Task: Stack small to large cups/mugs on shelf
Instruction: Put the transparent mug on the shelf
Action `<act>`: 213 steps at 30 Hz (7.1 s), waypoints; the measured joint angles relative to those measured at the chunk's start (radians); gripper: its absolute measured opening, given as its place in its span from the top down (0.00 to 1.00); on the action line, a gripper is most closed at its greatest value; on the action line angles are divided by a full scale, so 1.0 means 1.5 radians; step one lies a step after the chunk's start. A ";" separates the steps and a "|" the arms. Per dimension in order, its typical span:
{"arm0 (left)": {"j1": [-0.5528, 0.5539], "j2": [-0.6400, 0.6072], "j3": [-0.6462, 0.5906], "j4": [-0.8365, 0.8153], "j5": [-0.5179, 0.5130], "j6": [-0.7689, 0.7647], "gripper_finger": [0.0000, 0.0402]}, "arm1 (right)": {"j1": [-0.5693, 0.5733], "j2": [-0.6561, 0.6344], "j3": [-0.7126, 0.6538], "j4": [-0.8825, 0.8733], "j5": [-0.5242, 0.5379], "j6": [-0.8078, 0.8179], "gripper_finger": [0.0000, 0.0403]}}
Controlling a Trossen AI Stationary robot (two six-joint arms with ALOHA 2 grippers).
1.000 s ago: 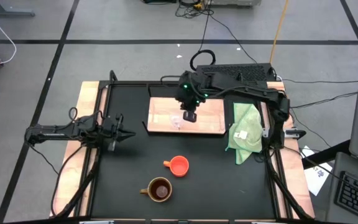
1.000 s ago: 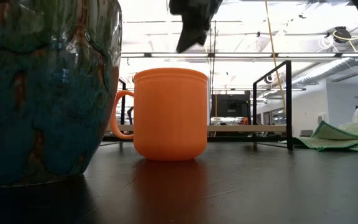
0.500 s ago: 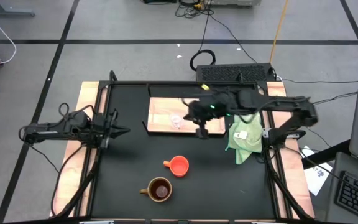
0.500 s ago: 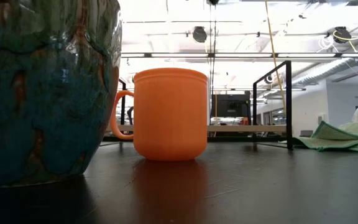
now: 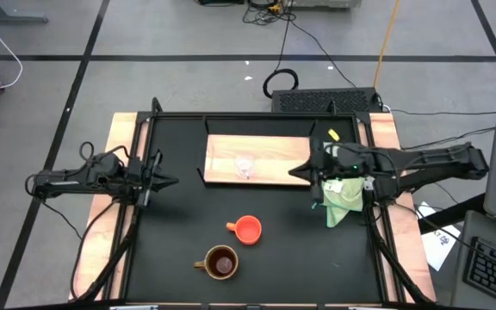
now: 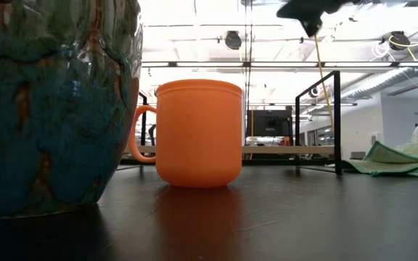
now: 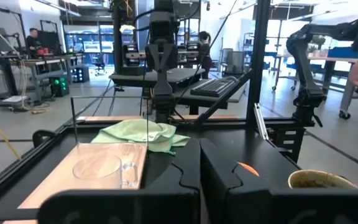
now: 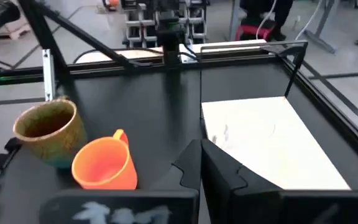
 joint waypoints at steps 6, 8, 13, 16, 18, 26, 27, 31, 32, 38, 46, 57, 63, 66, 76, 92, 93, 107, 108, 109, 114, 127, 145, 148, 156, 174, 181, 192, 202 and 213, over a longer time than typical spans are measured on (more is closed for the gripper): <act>0.000 0.000 0.000 -0.005 0.019 -0.005 1.00 | 0.052 -0.091 -0.124 0.145 -0.006 -0.028 1.00; 0.000 0.000 0.000 -0.006 0.019 -0.005 1.00 | 0.065 -0.113 -0.166 0.189 -0.006 -0.028 1.00; 0.000 0.000 0.000 -0.010 0.001 -0.008 1.00 | 0.098 -0.133 -0.240 0.267 -0.006 -0.004 1.00; 0.000 0.000 0.000 -0.018 -0.004 -0.008 1.00 | 0.128 -0.133 -0.272 0.324 -0.007 -0.008 1.00; 0.000 0.000 0.000 -0.018 -0.006 -0.011 1.00 | 0.146 -0.135 -0.289 0.352 -0.007 -0.015 1.00; 0.000 0.017 0.000 0.004 -0.072 -0.055 1.00 | 0.175 -0.138 -0.339 0.413 -0.004 -0.033 1.00; 0.000 0.029 0.004 0.003 -0.072 -0.056 1.00 | 0.175 -0.138 -0.341 0.413 -0.003 -0.033 1.00; 0.000 0.120 0.034 0.059 -0.061 -0.056 1.00 | 0.173 -0.138 -0.346 0.412 -0.003 -0.033 1.00; 0.000 0.147 0.047 0.068 -0.055 -0.050 1.00 | 0.173 -0.138 -0.346 0.412 -0.002 -0.034 1.00; 0.012 0.329 0.164 0.095 -0.046 -0.010 1.00 | 0.173 -0.138 -0.347 0.423 -0.002 -0.056 1.00; 0.099 0.558 0.335 0.100 0.068 0.003 1.00 | 0.173 -0.138 -0.347 0.432 -0.003 -0.065 1.00; 0.209 0.797 0.523 -0.061 0.199 -0.003 1.00 | 0.174 -0.138 -0.347 0.432 -0.005 -0.098 1.00; 0.236 0.885 0.610 -0.130 0.205 0.024 1.00 | 0.174 -0.138 -0.347 0.432 -0.022 -0.100 1.00; 0.245 0.925 0.648 -0.171 0.204 0.044 1.00 | 0.174 -0.138 -0.347 0.432 -0.025 -0.100 1.00; 0.286 1.034 0.762 -0.313 0.185 0.113 1.00 | 0.174 -0.138 -0.347 0.420 -0.025 -0.101 1.00; 0.287 1.170 0.959 -0.594 0.113 0.225 1.00 | 0.174 -0.138 -0.392 0.452 -0.025 -0.094 1.00; 0.286 1.176 0.964 -0.600 0.108 0.228 1.00 | 0.174 -0.138 -0.396 0.462 -0.025 -0.094 1.00; 0.276 1.186 0.970 -0.603 0.080 0.260 0.89 | 0.173 -0.138 -0.406 0.482 -0.025 -0.093 1.00; 0.273 1.186 0.970 -0.603 0.070 0.262 0.86 | 0.173 -0.138 -0.406 0.482 -0.025 -0.093 1.00; 0.271 1.186 0.970 -0.603 0.062 0.264 0.83 | 0.173 -0.138 -0.406 0.482 -0.025 -0.093 1.00; 0.260 1.186 0.970 -0.602 0.049 0.273 0.68 | 0.173 -0.138 -0.406 0.482 -0.025 -0.093 1.00; 0.258 1.188 0.970 -0.603 0.046 0.241 0.47 | 0.173 -0.138 -0.406 0.482 -0.024 -0.093 1.00; 0.258 1.188 0.943 -0.594 0.030 0.233 0.47 | 0.173 -0.138 -0.406 0.482 -0.024 -0.085 1.00; 0.255 1.195 0.943 -0.595 0.032 0.231 0.47 | 0.173 -0.138 -0.406 0.482 -0.024 -0.085 1.00; 0.245 1.222 0.941 -0.592 0.033 0.228 0.47 | 0.173 -0.138 -0.406 0.479 -0.024 -0.080 1.00; 0.245 1.230 0.941 -0.593 0.028 0.289 0.75 | 0.173 -0.138 -0.406 0.482 -0.024 -0.081 1.00; 0.246 1.230 0.941 -0.593 -0.003 0.305 0.98 | 0.173 -0.138 -0.406 0.482 -0.024 -0.081 1.00; 0.246 1.230 0.941 -0.594 -0.007 0.313 0.99 | 0.173 -0.138 -0.406 0.481 -0.024 -0.081 1.00; 0.253 1.229 0.942 -0.611 -0.007 0.327 1.00 | 0.173 -0.137 -0.406 0.475 -0.024 -0.080 1.00; 0.286 1.200 0.942 -0.637 -0.006 0.315 1.00 | 0.173 -0.137 -0.406 0.469 -0.024 -0.080 1.00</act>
